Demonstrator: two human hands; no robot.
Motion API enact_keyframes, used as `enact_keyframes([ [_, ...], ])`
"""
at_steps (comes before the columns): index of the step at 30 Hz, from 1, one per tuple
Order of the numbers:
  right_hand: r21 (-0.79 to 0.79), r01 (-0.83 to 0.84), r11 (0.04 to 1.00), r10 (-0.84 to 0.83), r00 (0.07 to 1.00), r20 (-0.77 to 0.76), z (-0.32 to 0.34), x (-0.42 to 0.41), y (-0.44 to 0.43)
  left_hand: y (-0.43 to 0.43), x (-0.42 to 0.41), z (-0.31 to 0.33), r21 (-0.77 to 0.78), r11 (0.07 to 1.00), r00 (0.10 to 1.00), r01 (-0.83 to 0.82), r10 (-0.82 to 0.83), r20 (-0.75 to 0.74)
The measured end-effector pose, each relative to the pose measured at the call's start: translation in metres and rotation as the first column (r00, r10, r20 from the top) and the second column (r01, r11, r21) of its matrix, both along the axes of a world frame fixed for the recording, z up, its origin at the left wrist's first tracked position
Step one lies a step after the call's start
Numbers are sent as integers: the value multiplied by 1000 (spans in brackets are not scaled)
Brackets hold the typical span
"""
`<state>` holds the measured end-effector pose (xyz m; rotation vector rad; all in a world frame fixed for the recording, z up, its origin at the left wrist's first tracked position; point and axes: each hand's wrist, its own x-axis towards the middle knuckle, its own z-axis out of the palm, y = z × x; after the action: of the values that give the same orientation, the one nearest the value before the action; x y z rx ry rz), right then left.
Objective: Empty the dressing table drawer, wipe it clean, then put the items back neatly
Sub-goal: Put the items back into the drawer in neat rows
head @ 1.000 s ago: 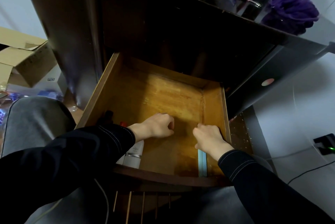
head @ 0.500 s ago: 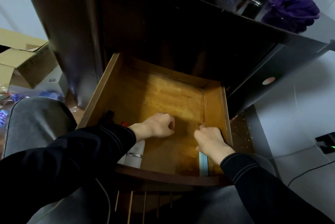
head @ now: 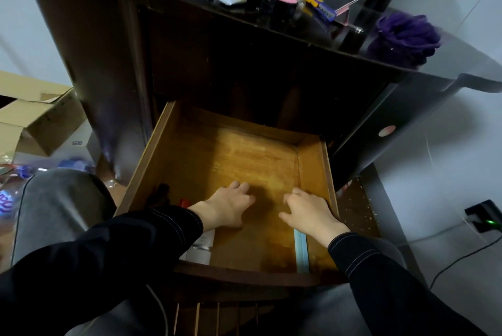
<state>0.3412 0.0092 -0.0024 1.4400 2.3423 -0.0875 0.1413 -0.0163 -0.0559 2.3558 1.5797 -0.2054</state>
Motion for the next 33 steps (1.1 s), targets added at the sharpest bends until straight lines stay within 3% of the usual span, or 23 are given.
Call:
enact_keyframes([
  [2,34,15,999,-11,992,-127,20,0,-1,-1,-5,7,-20,999,999,-29,30,39],
  [6,254,34,967,61,932,-358,77,0,0,4,-21,48,40,986,942,-164,144,304],
  [10,480,125,868,261,707,-657,155,-12,5,10,-42,116,253,925,849,-284,120,514],
  [12,595,201,778,389,589,-708,190,-23,12,10,-53,153,358,874,798,-329,55,600],
  [14,659,290,694,458,529,-715,217,-36,27,10,-60,190,445,816,757,-368,-16,653],
  [15,659,325,679,455,518,-724,227,-41,37,9,-62,207,484,788,743,-382,-50,667],
  [17,577,357,735,342,539,-770,239,-49,61,10,-65,237,552,731,731,-403,-107,674],
  [21,432,282,857,85,749,-658,244,-59,93,17,-72,278,662,626,759,-412,-166,630],
  [23,376,277,884,52,741,-669,248,-59,99,27,-75,292,692,579,778,-431,-151,610],
  [28,207,318,925,-19,584,-812,256,-51,104,72,-80,319,644,570,792,-510,19,610],
  [33,-7,293,956,-89,268,-959,259,-44,111,136,-82,340,452,658,759,-603,296,580],
])
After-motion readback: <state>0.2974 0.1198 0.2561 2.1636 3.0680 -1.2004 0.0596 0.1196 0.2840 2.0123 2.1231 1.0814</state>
